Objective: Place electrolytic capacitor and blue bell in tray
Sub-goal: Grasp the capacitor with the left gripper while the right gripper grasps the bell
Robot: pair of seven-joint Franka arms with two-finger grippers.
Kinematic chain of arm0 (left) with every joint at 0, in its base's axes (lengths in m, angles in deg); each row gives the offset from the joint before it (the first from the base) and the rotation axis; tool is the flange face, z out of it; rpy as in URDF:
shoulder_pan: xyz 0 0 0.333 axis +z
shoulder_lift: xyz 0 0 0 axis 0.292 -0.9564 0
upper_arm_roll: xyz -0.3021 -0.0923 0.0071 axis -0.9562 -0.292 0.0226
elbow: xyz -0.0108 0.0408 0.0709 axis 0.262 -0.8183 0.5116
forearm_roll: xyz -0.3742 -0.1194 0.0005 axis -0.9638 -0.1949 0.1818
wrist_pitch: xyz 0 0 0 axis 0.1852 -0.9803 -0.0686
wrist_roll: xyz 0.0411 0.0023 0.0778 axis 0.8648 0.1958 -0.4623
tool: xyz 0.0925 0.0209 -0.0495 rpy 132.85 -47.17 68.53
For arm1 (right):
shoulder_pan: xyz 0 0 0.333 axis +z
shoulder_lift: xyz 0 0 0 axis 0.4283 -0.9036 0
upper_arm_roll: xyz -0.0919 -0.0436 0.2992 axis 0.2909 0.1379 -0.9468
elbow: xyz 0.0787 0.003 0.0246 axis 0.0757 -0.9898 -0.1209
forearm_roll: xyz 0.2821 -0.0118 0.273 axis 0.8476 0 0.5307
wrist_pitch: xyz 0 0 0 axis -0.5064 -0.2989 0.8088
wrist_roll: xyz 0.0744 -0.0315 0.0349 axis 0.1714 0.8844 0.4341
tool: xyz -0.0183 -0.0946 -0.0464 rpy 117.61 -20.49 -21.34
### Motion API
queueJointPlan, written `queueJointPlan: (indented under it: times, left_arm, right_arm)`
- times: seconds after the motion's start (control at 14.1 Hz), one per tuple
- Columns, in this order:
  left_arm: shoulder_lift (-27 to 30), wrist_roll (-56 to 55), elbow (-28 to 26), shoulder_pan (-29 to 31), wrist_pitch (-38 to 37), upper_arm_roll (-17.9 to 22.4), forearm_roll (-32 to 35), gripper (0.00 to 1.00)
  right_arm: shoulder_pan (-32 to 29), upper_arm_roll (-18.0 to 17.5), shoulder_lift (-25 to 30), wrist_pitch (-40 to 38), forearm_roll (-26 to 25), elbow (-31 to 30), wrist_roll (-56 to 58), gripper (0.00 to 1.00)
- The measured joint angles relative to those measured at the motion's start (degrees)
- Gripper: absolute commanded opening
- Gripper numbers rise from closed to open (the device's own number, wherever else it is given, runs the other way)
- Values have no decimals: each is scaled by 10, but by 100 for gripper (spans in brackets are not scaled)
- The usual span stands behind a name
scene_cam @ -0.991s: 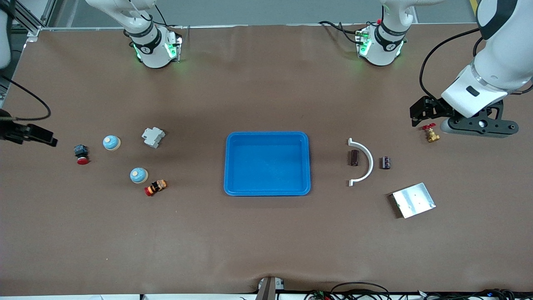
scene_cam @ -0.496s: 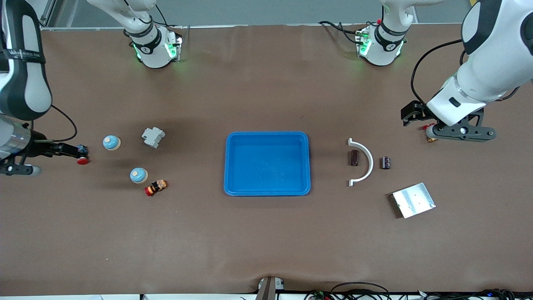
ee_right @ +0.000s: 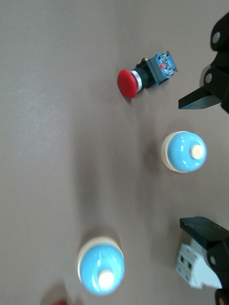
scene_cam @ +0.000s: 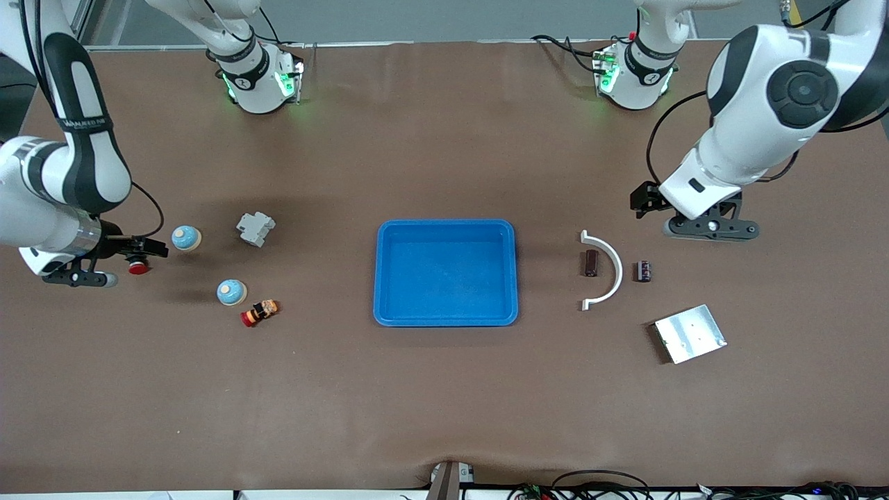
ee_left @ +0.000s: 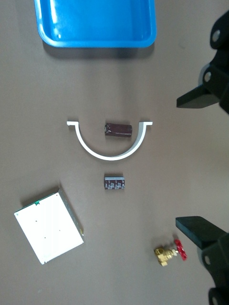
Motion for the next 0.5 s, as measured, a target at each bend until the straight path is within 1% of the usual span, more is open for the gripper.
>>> queueJointPlan:
  times: [0.14,0.28,0.35,0.5]
  left_arm:
    - [13,0,-64,0,64,0,0,100]
    - [15,0,-122,0,136,0,0,100]
    - [14,0,-147,1,166,0,0,100]
    - [8,0,-176,1,198,0,0,100]
  right_arm:
    - [-6,0,-16,29,0,-20,0,100]
    - [-7,0,-19,38,0,-36,0,100]
    - [-7,0,-19,43,0,-45,1,100]
    - [-7,-1,-19,58,0,-68,1,100]
